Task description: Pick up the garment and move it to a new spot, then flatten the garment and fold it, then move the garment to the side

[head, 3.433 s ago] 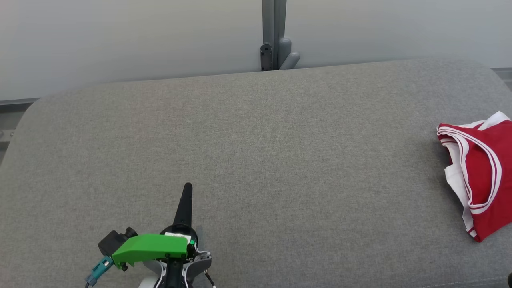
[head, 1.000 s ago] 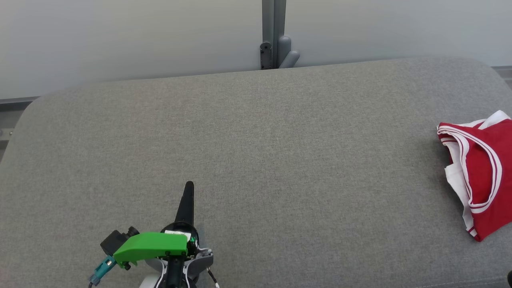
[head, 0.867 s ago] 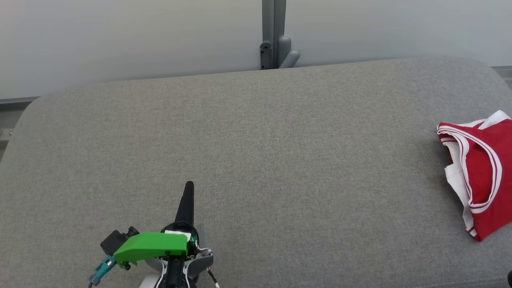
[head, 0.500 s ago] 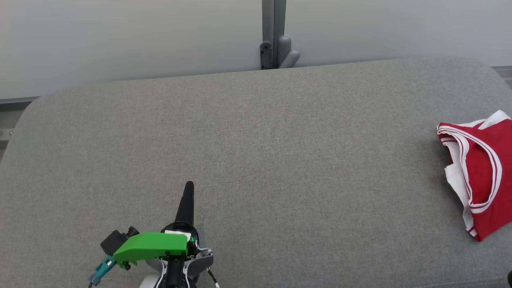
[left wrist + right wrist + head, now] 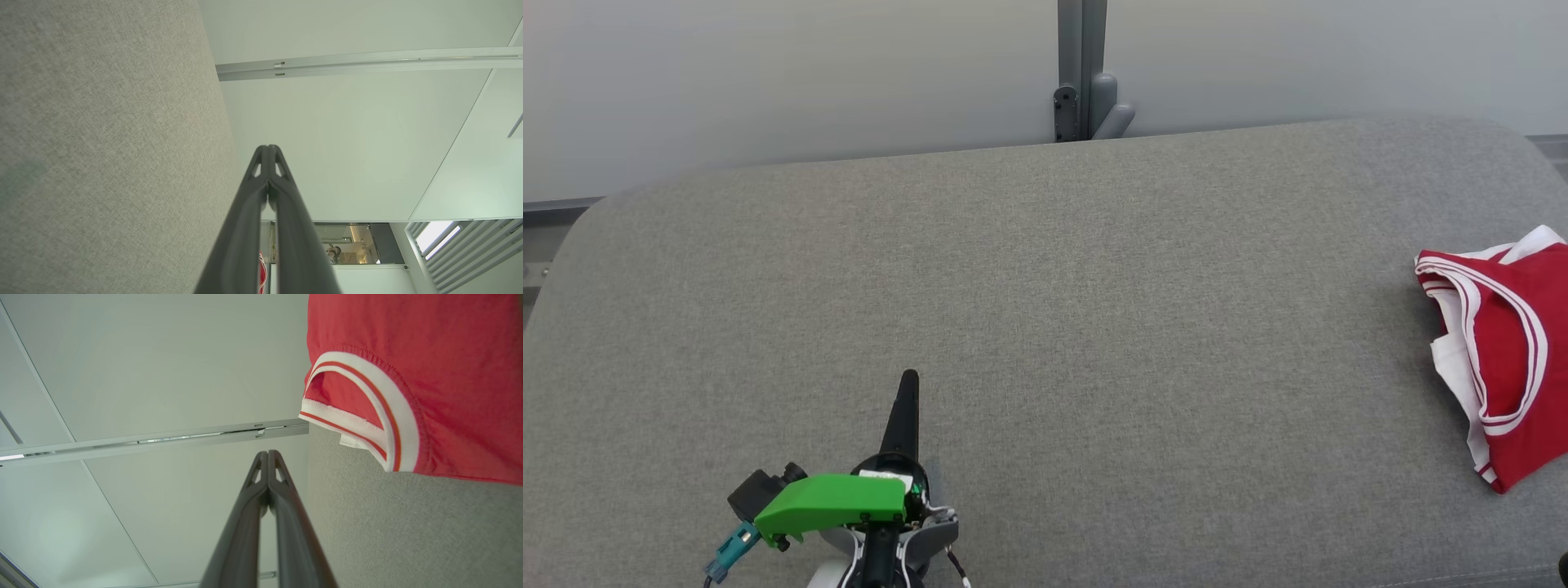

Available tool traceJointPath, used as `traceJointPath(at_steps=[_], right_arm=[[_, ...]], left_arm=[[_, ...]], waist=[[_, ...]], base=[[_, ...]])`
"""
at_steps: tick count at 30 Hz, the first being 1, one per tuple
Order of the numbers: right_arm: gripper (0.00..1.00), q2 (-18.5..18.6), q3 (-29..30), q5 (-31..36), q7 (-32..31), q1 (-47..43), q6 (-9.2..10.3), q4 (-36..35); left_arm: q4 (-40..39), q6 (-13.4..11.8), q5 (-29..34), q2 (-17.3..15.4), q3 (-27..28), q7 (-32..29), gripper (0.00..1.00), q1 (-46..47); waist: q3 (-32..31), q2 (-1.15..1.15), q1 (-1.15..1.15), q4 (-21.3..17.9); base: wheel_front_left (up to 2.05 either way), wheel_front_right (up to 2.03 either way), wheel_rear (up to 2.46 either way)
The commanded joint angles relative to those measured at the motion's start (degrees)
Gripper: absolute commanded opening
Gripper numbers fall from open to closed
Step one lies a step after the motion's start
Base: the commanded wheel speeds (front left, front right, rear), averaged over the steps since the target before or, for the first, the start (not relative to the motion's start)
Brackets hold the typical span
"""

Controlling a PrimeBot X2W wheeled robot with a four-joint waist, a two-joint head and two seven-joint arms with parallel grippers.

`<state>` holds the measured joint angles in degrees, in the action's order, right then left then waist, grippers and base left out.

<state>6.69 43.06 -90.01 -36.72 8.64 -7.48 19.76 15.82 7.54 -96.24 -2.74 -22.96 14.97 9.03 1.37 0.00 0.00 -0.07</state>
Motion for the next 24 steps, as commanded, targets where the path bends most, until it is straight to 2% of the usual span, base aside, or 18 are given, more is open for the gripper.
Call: traceJointPath(at_steps=[1,24], right_arm=[[0.0,0.0,0.1,-0.1,-0.1,0.6,-0.02,0.1],[0.0,0.0,0.1,-0.1,-0.1,0.6,-0.02,0.1]], left_arm=[[0.1,0.1,0.0,-0.1,0.0,0.2,0.0,0.8],[0.1,0.1,-0.1,-0.1,0.0,0.2,0.0,0.8]], waist=[[0.0,0.0,0.0,0.0],[0.0,0.0,0.0,0.0]], base=[[0.0,0.0,0.0],[0.0,0.0,0.0]])
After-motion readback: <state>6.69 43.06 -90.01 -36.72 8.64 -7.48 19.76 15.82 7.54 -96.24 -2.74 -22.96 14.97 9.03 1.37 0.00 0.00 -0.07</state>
